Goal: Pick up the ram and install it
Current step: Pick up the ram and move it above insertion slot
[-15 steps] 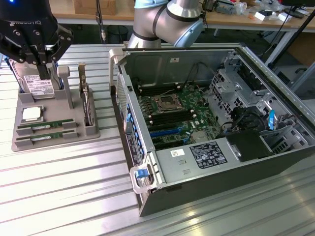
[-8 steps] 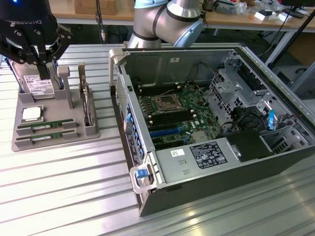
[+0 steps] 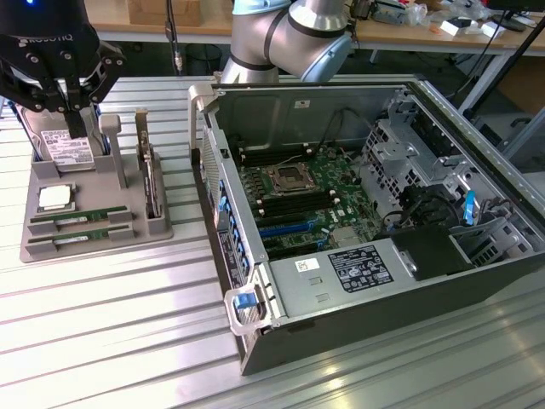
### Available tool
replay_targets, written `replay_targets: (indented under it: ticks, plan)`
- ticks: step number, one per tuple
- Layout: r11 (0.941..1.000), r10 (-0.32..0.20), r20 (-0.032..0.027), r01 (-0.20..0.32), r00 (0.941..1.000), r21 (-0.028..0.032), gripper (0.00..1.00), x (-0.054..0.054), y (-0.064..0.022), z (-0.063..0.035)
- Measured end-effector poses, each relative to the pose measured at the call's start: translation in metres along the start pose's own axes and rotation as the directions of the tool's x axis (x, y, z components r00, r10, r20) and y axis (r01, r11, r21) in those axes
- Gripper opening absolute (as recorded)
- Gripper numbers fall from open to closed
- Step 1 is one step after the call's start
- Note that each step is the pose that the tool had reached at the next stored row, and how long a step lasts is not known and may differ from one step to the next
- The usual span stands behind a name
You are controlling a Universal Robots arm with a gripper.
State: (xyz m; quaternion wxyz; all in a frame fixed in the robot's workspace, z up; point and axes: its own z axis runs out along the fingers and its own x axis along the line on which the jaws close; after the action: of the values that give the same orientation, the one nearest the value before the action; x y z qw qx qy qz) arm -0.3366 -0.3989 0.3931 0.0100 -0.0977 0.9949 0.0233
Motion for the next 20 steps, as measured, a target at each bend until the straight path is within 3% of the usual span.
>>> replay_targets:
  ticks: [9,20]
  plan:
    - [0.9977,-0.068,-0.003,0.068,0.9977,-0.0018,0.11,0.0,0.0,0.0]
    - [0.9892,-0.146,-0.0062,0.146,0.9892,-0.0041,0.11,0.0,0.0,0.0]
